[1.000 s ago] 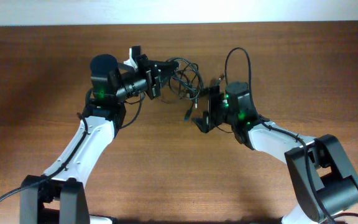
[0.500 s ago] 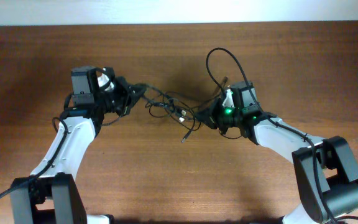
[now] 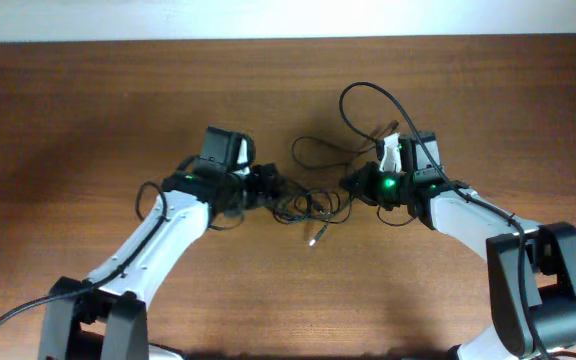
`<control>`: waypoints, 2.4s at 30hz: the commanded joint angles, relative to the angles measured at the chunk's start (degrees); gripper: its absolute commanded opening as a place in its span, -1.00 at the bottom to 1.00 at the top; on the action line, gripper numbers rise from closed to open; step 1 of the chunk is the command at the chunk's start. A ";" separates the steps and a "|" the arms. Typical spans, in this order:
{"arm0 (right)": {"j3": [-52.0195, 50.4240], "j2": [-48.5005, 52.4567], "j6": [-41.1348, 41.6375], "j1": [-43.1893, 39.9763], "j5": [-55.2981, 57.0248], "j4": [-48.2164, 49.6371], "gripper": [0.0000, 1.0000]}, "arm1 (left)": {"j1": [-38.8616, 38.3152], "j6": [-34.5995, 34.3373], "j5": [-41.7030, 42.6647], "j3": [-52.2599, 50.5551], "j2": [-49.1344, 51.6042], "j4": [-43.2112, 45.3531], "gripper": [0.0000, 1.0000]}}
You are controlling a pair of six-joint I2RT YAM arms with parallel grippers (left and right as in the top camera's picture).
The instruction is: Untangle cables
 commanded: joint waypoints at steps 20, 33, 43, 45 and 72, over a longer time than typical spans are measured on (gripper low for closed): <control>-0.20 -1.07 -0.90 0.24 -0.22 -3.34 -0.92 | -4.50 -51.04 2.75 -4.50 10.62 0.24 -0.03; -0.17 -1.07 -9.84 0.28 -7.76 -8.74 -0.92 | 6.62 -25.35 25.79 -9.64 8.11 34.18 -1.00; -0.17 -3.74 -13.77 -6.10 -12.81 -5.44 0.17 | 14.51 -19.04 48.68 -9.66 8.13 59.76 -1.00; -0.17 -7.82 -13.49 -8.13 -15.19 -5.40 0.25 | 15.56 -14.40 46.34 -9.66 8.13 53.00 -1.00; -0.17 -16.48 6.93 3.41 -16.02 4.35 -0.09 | 8.24 -4.22 34.27 -9.66 8.13 45.72 -1.00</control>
